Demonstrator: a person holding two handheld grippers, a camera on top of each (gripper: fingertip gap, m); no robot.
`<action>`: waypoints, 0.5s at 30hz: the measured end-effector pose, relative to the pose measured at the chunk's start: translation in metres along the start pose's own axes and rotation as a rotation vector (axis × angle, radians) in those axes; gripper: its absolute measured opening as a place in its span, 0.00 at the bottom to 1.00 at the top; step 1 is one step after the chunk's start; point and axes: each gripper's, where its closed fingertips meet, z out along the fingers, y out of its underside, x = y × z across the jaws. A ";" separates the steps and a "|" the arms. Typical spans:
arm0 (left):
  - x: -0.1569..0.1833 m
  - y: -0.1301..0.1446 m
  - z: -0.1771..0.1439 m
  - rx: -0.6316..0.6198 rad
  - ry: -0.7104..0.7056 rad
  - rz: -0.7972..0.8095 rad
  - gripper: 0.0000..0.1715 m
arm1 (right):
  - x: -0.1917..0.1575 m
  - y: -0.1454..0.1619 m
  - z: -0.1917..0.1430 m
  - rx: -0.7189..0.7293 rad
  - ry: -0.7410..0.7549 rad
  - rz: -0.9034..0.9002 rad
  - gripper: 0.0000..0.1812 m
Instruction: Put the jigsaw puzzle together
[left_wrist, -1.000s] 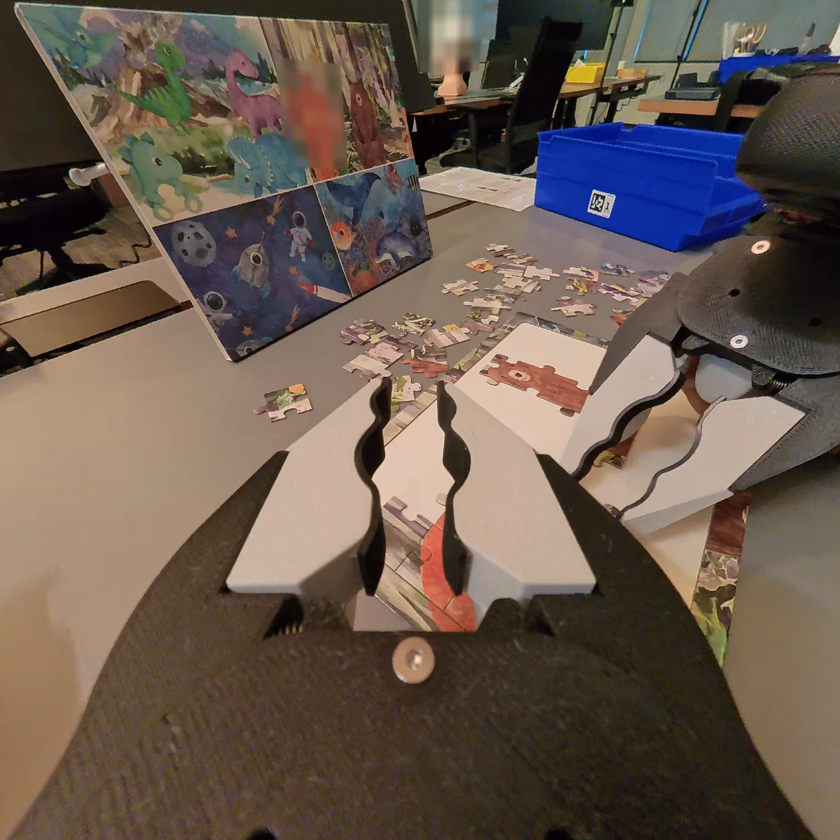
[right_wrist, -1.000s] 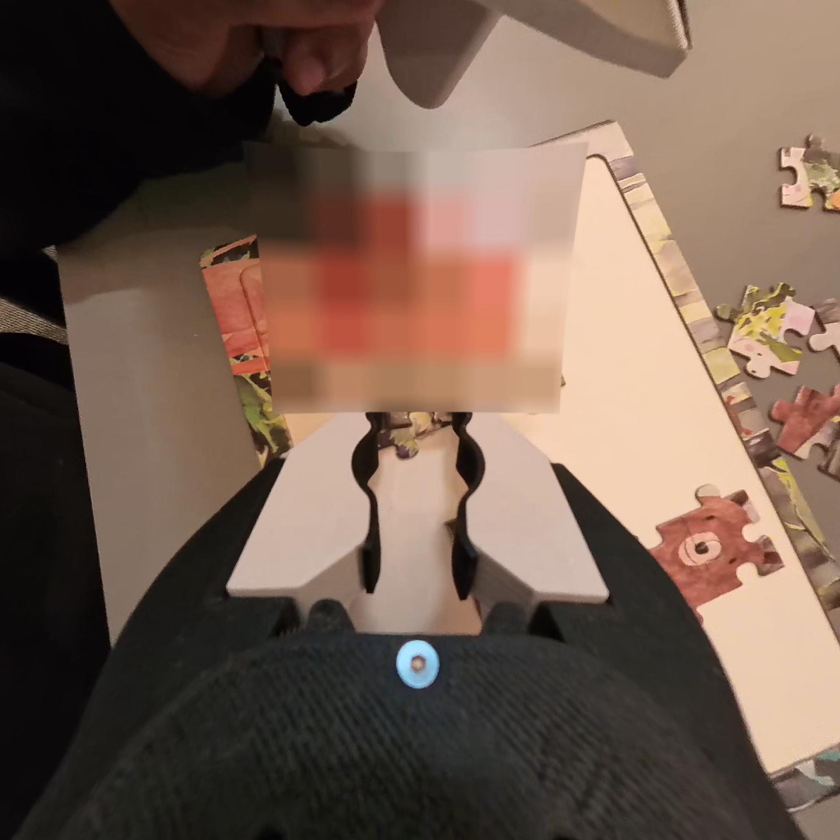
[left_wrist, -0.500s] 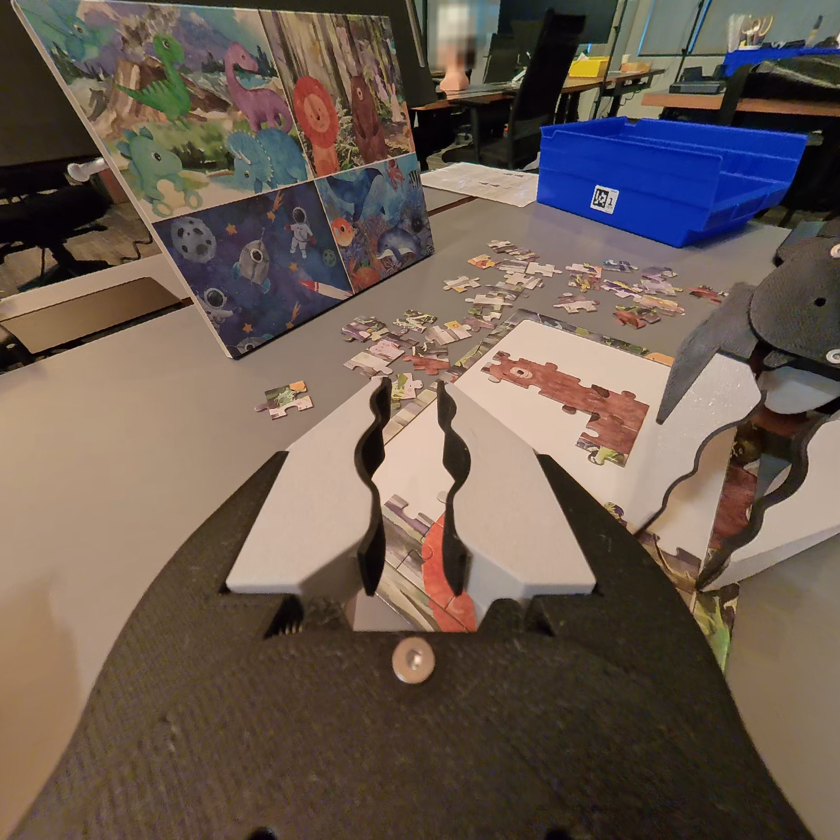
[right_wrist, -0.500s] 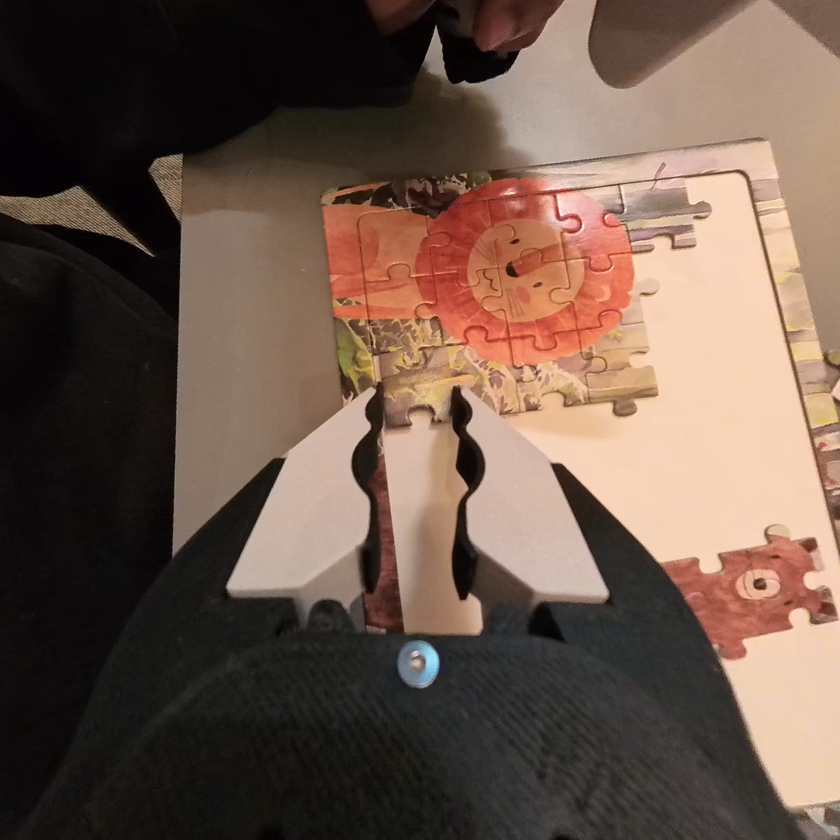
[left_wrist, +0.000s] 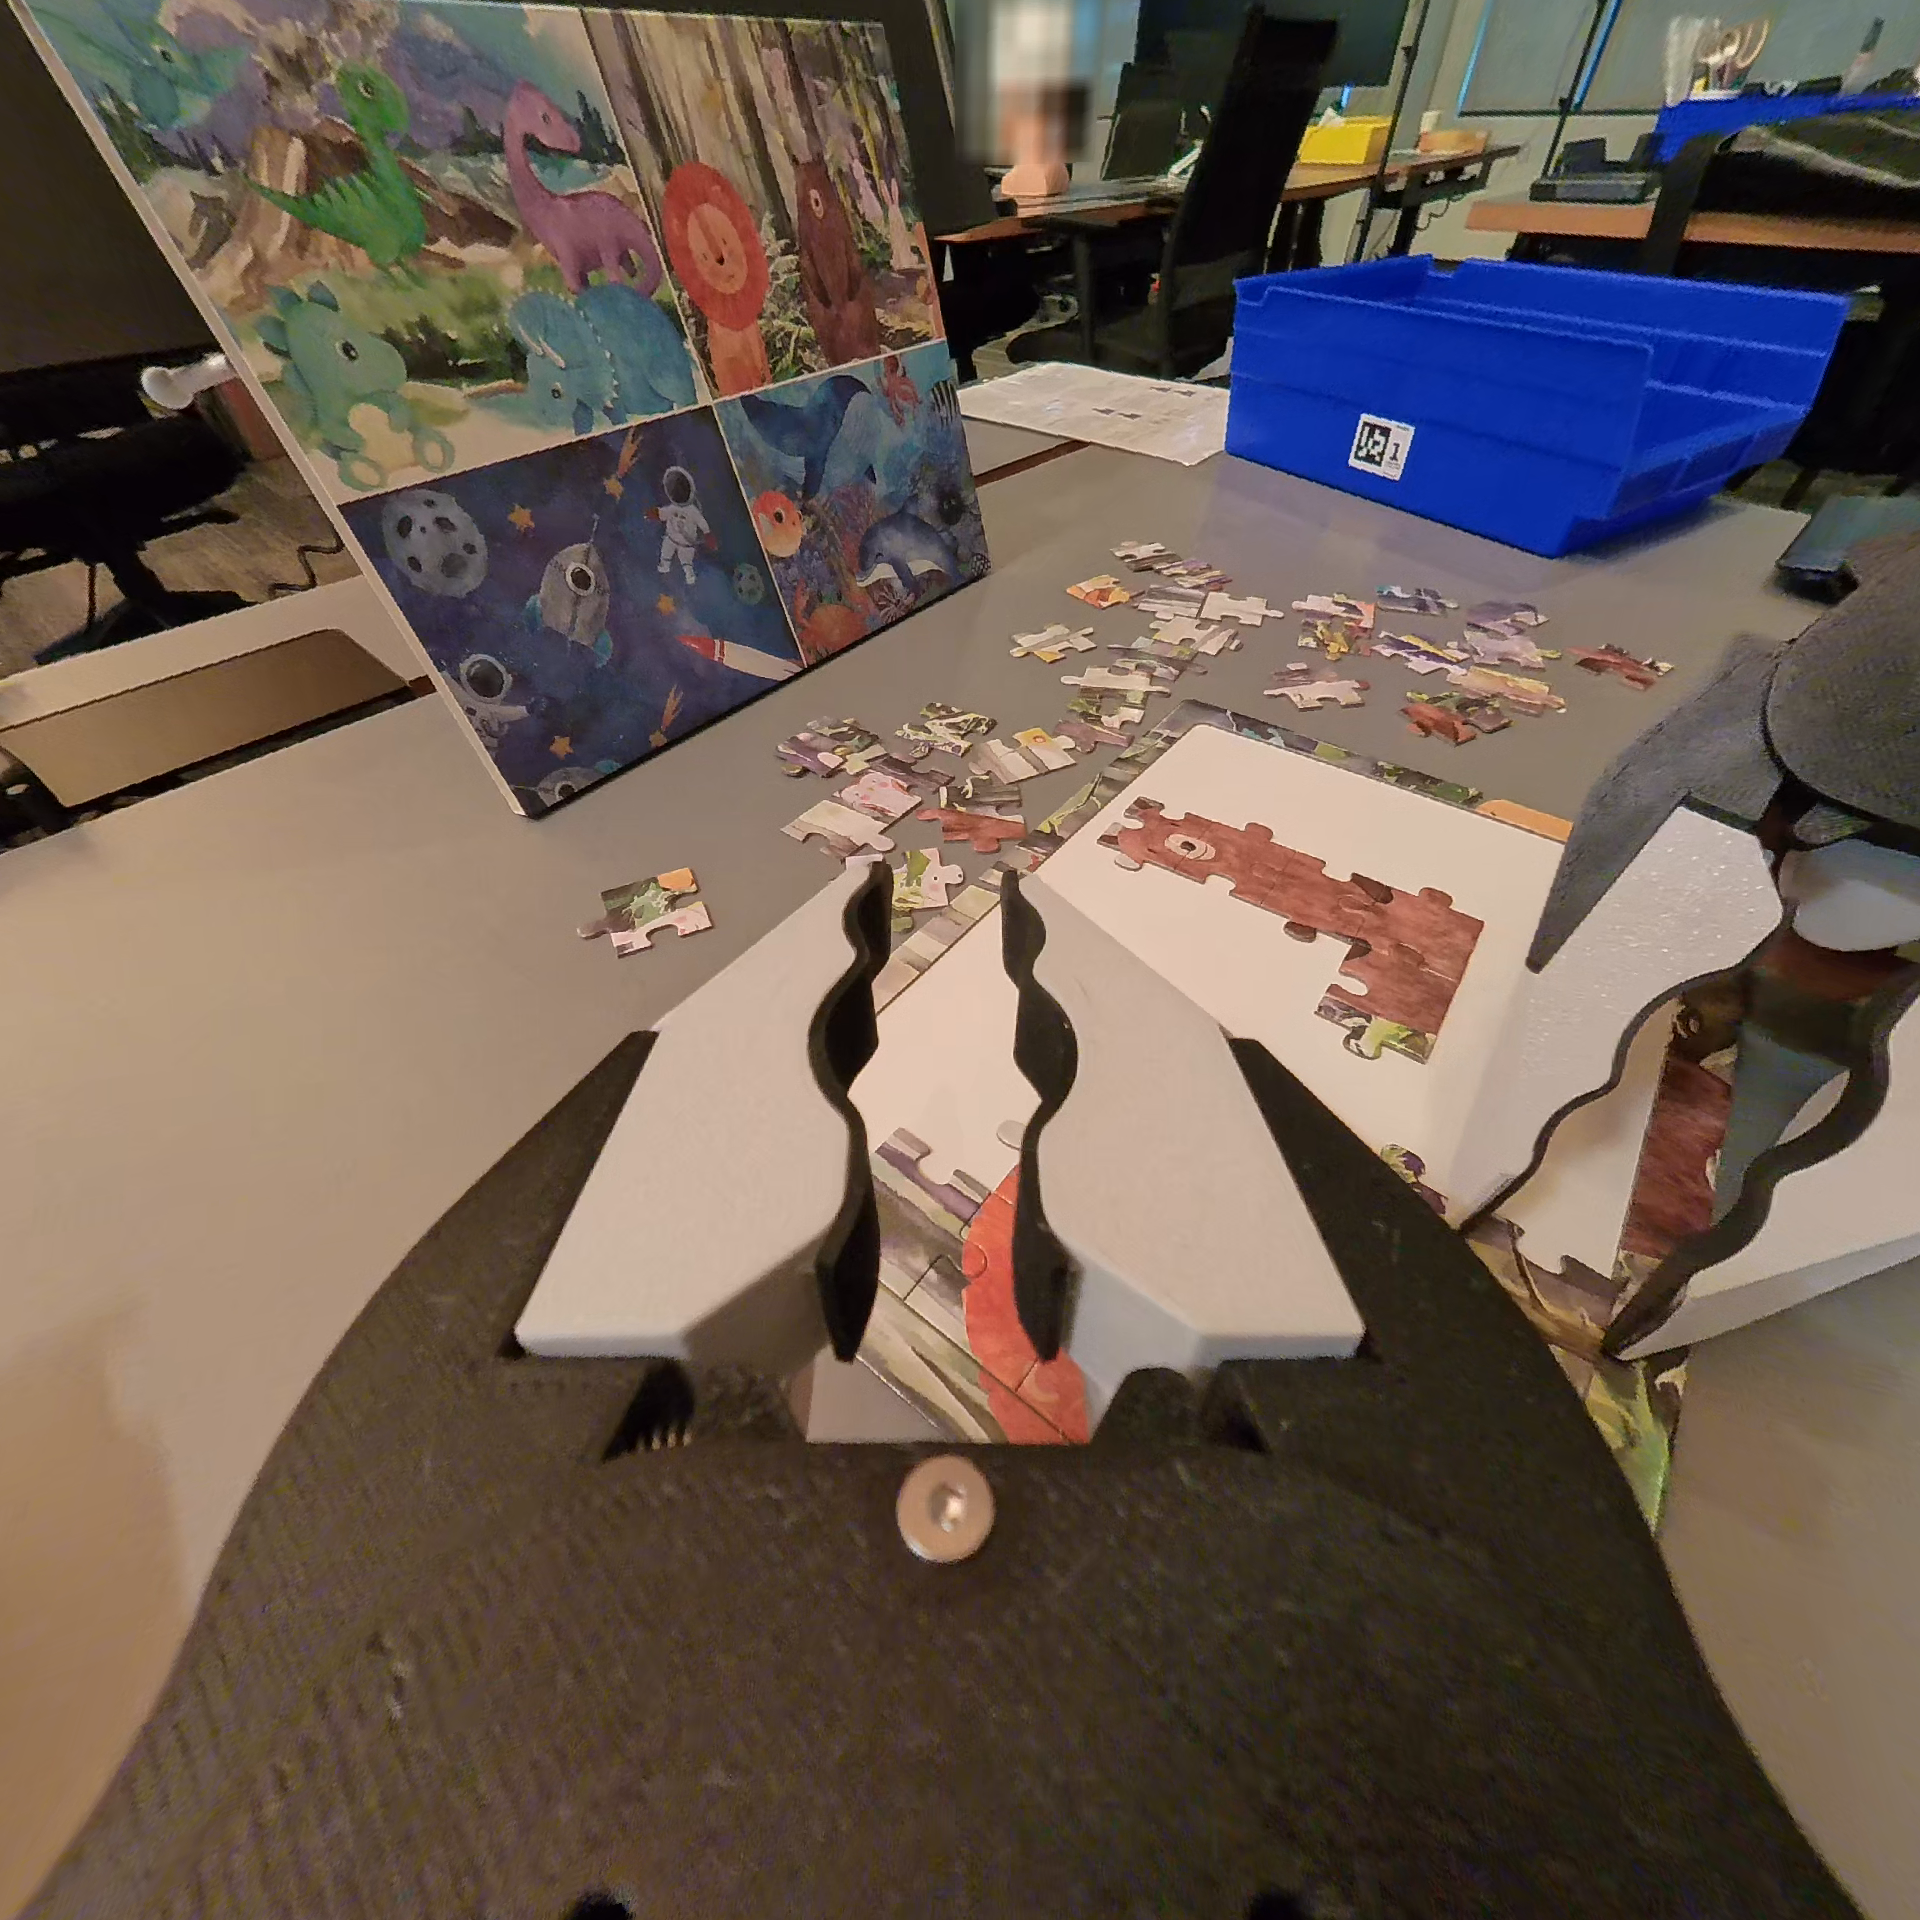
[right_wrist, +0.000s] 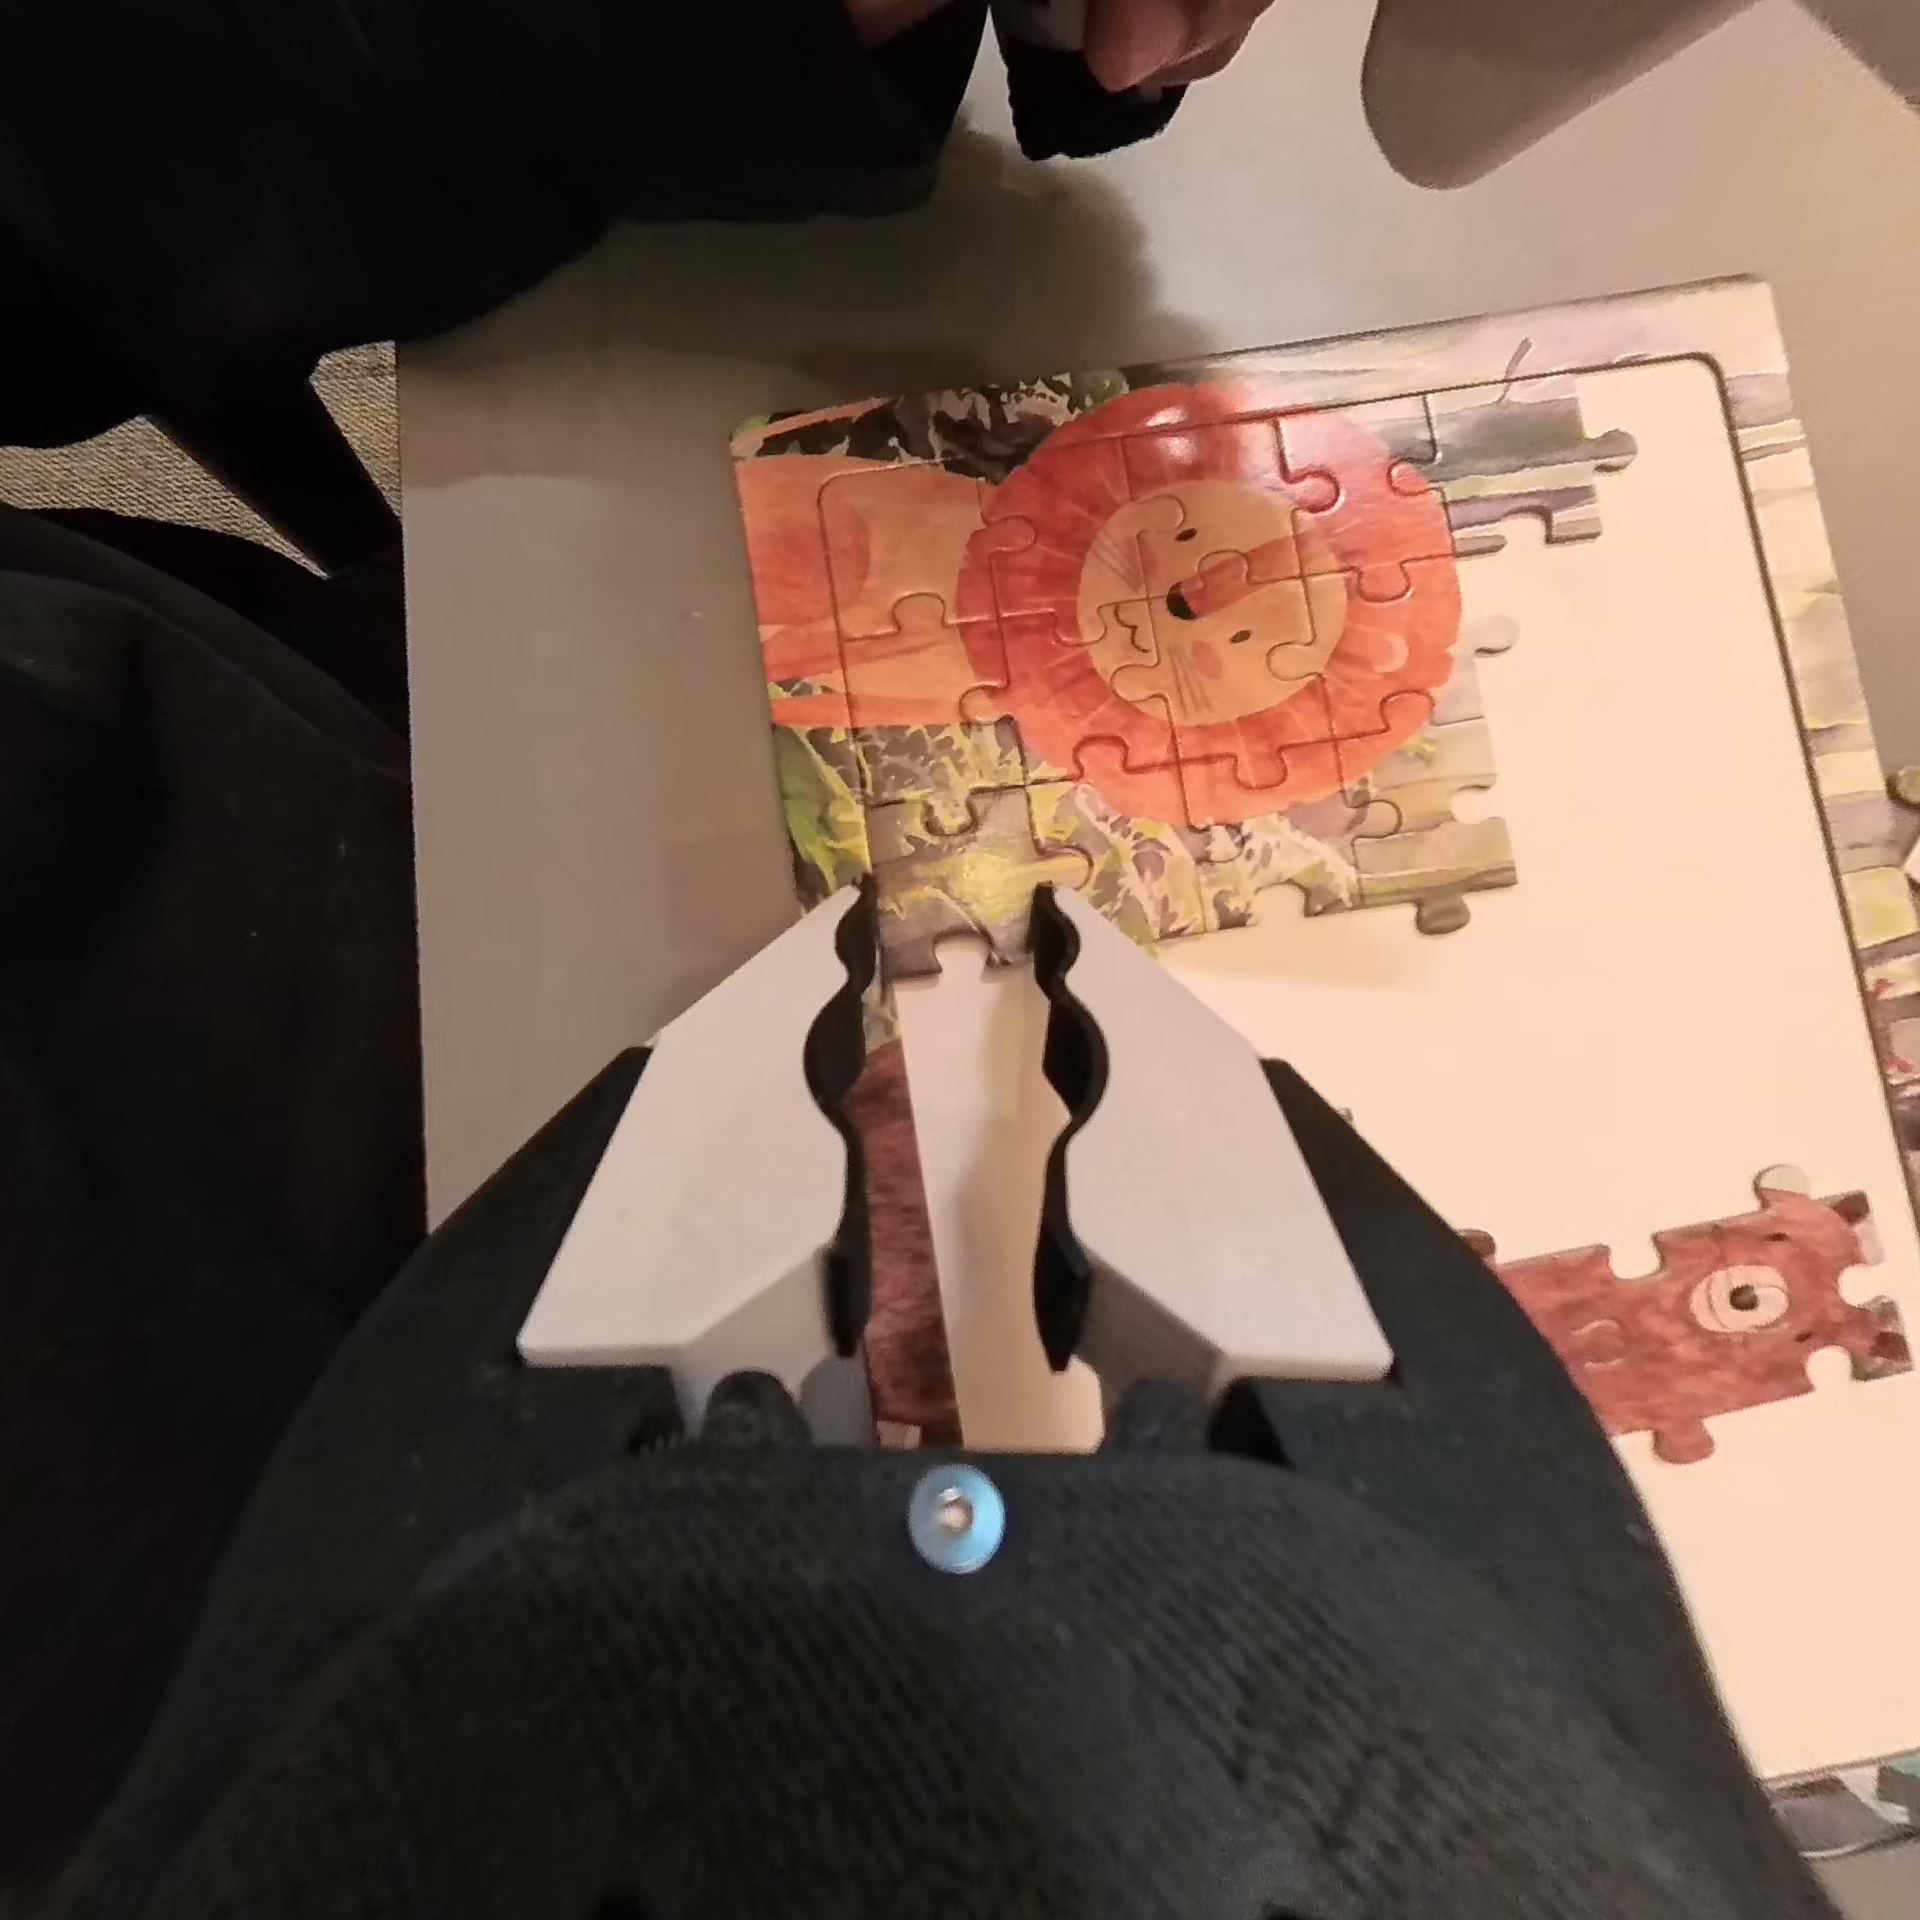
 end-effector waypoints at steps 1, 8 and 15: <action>0.000 0.000 0.000 0.000 -0.001 0.001 0.11 | -0.001 -0.001 0.000 0.001 -0.001 -0.001 0.16; 0.000 0.000 0.000 0.000 -0.002 0.001 0.11 | -0.001 -0.002 0.002 0.002 0.006 -0.011 0.16; 0.000 0.000 0.000 0.002 -0.001 0.001 0.11 | 0.000 -0.001 0.001 -0.007 0.007 -0.013 0.16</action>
